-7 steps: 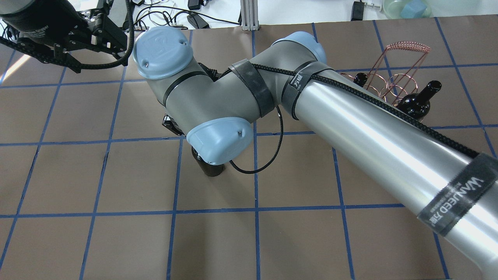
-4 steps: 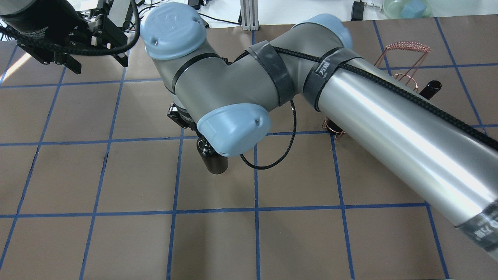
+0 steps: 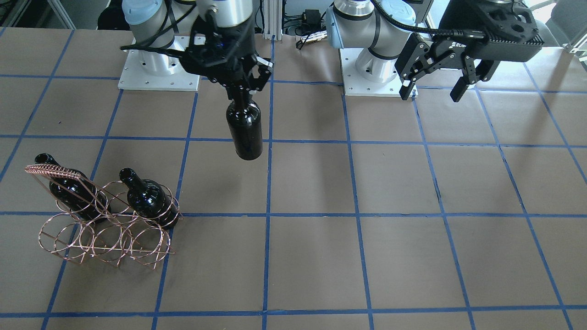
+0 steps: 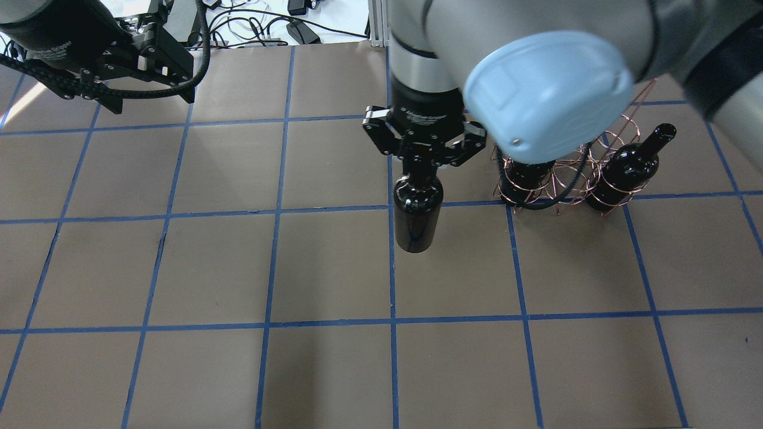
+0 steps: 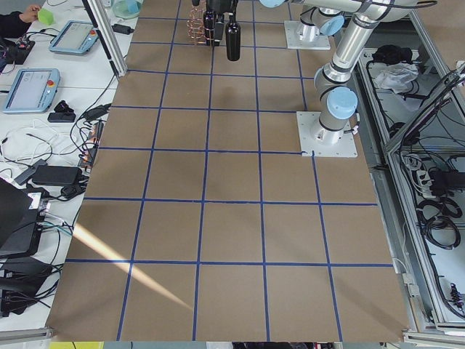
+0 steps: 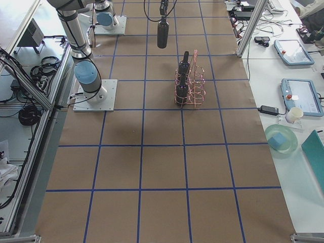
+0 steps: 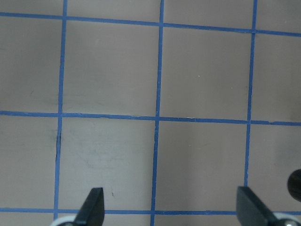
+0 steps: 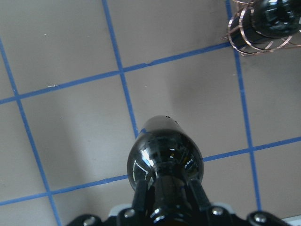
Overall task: Place wine into wine basket
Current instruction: 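Carry the bottle with the right gripper to the wire rack and tilt it in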
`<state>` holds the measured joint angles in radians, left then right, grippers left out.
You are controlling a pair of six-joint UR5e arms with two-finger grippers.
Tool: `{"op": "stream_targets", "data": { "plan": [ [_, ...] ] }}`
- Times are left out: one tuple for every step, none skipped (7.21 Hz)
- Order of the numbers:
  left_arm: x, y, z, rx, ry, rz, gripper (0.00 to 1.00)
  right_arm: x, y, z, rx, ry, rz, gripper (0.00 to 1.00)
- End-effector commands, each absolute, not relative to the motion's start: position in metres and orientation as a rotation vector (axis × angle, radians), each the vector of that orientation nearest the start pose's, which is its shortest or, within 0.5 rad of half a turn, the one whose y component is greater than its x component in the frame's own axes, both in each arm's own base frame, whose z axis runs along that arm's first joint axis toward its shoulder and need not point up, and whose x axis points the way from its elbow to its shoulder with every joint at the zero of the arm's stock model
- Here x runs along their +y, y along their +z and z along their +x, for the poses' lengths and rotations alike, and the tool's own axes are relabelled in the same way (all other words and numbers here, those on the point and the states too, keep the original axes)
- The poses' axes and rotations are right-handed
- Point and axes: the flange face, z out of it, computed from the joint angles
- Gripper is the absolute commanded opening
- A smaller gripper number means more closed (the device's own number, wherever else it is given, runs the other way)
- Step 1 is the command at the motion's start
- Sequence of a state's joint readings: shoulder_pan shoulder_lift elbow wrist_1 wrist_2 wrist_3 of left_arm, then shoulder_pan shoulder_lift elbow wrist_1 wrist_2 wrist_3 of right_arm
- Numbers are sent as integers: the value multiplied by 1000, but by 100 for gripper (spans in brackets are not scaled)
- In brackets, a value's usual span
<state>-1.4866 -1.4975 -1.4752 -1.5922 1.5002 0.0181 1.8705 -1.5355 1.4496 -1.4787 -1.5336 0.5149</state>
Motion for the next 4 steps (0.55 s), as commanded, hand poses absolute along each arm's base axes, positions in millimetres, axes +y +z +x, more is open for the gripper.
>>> {"op": "stream_targets", "data": {
  "plan": [
    [-483,555,-106,3199,-189,-97,100,-429,563,187,3112,38,238,13],
    [-474,551,-122,3196,-120,-51,100,-438,566,146,3126,45,171,12],
    [-467,544,-146,3147,-85,14,100,-446,569,110,3131,29,187,12],
    [-456,527,-171,3106,6,102,100,-459,570,79,3130,-36,226,12]
  ]
}}
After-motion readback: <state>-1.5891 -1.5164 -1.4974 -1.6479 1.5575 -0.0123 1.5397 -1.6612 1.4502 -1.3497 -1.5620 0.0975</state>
